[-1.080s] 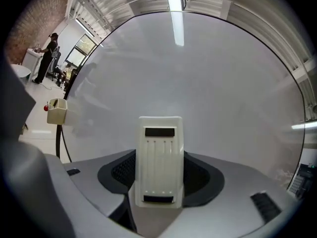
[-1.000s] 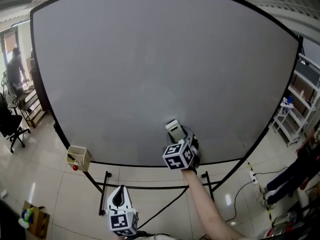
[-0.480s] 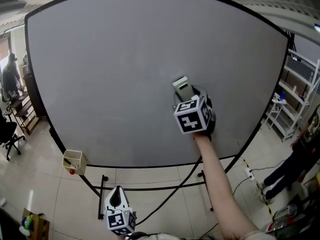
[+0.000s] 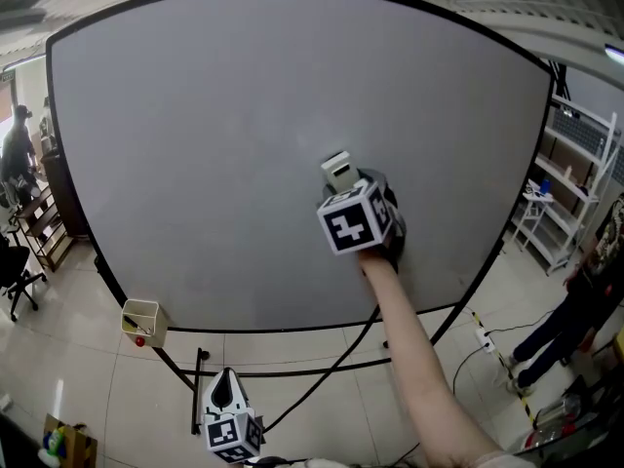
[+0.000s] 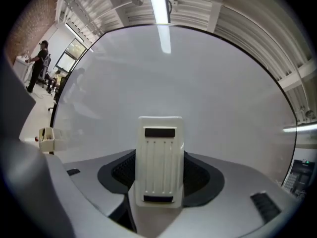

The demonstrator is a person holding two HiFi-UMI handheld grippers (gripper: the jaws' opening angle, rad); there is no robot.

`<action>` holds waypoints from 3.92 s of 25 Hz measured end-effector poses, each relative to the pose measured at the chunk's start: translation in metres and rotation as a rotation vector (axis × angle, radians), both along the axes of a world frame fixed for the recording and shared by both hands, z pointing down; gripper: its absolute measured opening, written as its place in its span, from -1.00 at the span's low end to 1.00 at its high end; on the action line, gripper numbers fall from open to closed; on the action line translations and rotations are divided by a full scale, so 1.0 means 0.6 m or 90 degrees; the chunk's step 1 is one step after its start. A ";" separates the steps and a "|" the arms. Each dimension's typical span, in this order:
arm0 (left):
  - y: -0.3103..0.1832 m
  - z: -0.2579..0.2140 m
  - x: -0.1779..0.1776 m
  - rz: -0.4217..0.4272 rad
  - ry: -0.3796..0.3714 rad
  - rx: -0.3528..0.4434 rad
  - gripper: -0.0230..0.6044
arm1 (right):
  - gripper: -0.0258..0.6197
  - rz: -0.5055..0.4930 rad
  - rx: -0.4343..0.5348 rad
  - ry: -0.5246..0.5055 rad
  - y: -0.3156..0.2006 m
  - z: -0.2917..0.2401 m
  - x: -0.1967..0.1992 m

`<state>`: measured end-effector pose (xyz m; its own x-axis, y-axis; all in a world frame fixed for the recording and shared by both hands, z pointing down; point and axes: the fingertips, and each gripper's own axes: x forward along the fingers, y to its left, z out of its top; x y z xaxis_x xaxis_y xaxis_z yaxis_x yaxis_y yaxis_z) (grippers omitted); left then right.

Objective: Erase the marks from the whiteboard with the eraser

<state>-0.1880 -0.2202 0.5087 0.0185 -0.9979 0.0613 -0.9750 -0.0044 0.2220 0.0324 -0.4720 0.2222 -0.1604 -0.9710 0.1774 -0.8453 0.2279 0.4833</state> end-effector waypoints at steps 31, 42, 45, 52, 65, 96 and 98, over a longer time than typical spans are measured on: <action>-0.021 -0.147 0.217 0.238 -0.242 0.167 -0.92 | -0.08 0.008 0.037 0.016 0.003 0.113 -0.062; -0.006 -0.075 0.195 0.233 -0.239 0.091 -0.92 | -0.09 -0.010 -0.005 0.083 0.001 0.146 -0.065; 0.004 -0.058 0.215 0.262 -0.215 0.080 -0.92 | -0.09 -0.005 0.017 0.066 -0.005 0.069 -0.048; 0.019 -0.048 0.234 0.289 -0.238 0.085 -0.92 | -0.08 -0.006 0.098 -0.052 0.004 -0.143 -0.006; 0.022 -0.051 0.200 0.238 -0.184 0.060 -0.92 | -0.08 0.010 -0.037 0.073 0.006 0.297 -0.052; 0.005 -0.032 0.178 0.208 -0.199 0.034 -0.92 | -0.08 0.025 0.029 -0.167 -0.004 0.120 0.018; 0.001 -0.036 0.180 0.206 -0.186 0.036 -0.92 | -0.08 0.059 -0.004 -0.204 -0.010 0.130 0.103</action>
<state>-0.0801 -0.2197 0.4870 0.3201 -0.9458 0.0555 -0.9435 -0.3235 -0.0722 0.0941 -0.4781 0.2999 -0.1201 -0.9831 0.1381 -0.9713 0.1452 0.1885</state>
